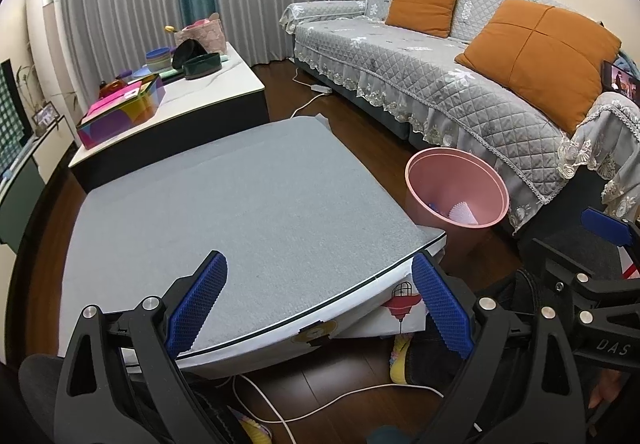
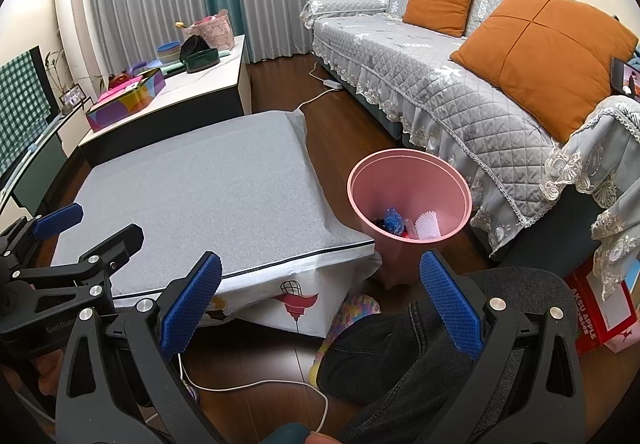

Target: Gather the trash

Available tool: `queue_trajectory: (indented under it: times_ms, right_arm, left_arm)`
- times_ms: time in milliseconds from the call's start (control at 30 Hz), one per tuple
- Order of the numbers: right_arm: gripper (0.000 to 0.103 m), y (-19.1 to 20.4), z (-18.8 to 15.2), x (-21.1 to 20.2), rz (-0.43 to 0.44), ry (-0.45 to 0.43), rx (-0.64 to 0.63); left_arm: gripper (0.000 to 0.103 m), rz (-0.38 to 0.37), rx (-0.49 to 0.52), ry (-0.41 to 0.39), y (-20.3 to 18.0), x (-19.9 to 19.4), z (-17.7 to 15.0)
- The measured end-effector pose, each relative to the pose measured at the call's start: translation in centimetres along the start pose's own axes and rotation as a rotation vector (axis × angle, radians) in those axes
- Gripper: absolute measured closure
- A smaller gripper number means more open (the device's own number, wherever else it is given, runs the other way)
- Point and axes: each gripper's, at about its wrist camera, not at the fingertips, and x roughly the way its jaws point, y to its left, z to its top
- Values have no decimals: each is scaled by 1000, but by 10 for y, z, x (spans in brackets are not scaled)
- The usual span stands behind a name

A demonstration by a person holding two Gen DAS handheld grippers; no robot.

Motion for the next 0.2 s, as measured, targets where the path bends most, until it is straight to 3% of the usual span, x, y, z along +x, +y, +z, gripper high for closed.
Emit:
queue_trajectory:
  times_ms: [200]
  right_arm:
    - [5, 0, 0, 1, 5, 8, -2]
  left_arm:
    - [12, -17, -10, 12, 1, 3, -2]
